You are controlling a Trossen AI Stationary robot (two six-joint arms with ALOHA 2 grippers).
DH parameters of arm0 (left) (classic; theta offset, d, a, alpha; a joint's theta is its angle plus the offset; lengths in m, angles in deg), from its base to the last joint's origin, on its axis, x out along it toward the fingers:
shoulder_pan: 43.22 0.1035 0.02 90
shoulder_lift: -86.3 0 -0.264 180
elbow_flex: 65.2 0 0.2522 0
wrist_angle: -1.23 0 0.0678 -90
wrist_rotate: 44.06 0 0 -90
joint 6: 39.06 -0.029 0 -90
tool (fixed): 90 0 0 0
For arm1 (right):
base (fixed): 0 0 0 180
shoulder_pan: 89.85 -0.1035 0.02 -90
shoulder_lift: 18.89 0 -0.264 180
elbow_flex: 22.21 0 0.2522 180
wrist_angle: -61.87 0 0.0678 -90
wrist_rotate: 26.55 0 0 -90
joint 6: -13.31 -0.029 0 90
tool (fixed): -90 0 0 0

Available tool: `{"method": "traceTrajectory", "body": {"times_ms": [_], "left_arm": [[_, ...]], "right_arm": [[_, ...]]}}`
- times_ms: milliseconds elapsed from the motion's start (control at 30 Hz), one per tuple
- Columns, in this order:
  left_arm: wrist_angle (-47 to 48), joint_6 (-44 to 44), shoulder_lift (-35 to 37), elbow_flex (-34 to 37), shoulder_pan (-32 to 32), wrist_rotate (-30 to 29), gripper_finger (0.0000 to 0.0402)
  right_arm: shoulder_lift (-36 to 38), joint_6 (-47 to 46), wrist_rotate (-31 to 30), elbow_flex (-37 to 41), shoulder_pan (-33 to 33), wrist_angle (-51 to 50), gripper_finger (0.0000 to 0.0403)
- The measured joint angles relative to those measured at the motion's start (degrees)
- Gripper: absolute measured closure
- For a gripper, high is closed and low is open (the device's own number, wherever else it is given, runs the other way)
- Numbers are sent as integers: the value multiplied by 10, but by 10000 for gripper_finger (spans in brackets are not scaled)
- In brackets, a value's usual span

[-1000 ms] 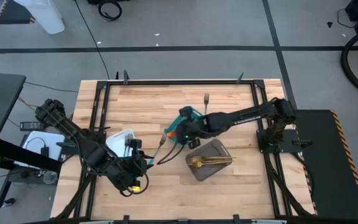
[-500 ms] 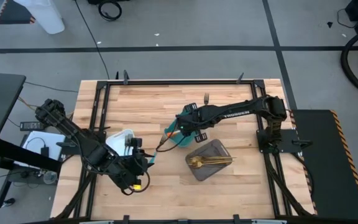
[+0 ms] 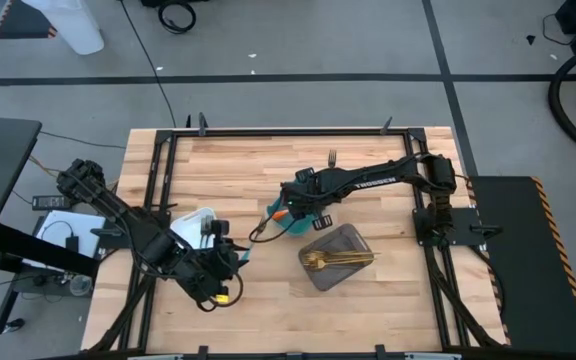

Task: Sort silverware by color (type)
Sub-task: Put the orange silver fork into the blue bin, then put the blue silver fork into the white bin

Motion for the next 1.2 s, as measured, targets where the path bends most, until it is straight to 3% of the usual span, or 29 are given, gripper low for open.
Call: {"method": "traceTrajectory", "body": {"times_ms": [133, 300, 533, 667, 767, 1200], "left_arm": [[0, 5, 0, 0, 0, 0, 265], [-9, 47, 0, 16, 9, 0, 265], [-13, 143, -1, 85, 51, 22, 265], [-14, 193, -1, 112, 72, 55, 265], [-18, 222, -1, 124, 81, 67, 265], [-72, 241, -1, 169, 135, 134, 265]], "right_arm": [[0, -9, -3, 0, 0, 1, 313], [12, -39, -67, -8, -6, -17, 295], [46, -92, -107, -42, -25, -31, 297], [82, -136, -199, -45, -45, -9, 297], [109, -158, -233, -43, -60, 29, 298], [139, -173, -299, -39, -112, 135, 298]]}}
